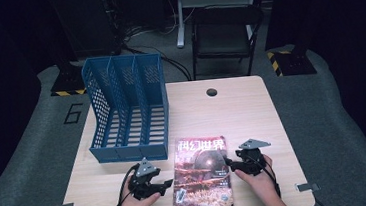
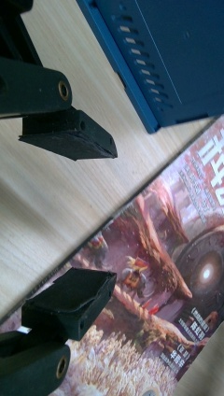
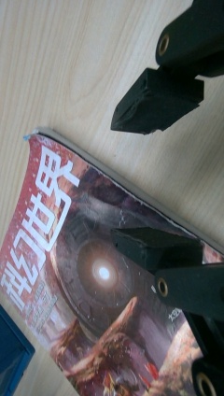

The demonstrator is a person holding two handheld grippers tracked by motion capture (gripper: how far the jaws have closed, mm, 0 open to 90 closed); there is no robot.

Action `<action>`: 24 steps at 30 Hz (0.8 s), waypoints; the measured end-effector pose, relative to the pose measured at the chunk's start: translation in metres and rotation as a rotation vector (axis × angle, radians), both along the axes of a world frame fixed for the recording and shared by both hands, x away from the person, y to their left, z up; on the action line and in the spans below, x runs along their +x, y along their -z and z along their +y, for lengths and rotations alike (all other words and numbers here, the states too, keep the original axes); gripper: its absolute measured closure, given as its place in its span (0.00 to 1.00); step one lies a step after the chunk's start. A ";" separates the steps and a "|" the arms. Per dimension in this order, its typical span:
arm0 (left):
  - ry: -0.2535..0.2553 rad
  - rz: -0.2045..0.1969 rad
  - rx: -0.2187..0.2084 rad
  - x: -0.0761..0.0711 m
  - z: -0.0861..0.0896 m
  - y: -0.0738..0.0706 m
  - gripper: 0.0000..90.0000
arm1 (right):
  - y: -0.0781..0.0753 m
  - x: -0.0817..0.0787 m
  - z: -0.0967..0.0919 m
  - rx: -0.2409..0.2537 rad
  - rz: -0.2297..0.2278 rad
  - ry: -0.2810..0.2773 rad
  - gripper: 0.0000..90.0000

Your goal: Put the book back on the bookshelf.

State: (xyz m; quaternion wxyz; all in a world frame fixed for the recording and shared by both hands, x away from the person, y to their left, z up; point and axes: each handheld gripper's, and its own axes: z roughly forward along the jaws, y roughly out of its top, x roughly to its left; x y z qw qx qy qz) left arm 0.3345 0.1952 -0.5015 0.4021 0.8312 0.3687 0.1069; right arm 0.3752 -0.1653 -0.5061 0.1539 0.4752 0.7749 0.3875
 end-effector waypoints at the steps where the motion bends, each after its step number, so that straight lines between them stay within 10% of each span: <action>1: 0.004 0.001 0.010 0.000 -0.002 0.000 0.38 | 0.000 0.000 0.000 0.004 -0.003 -0.009 0.48; 24: -0.004 0.028 -0.001 -0.003 -0.037 0.007 0.38 | -0.001 -0.002 0.005 0.070 0.006 0.008 0.60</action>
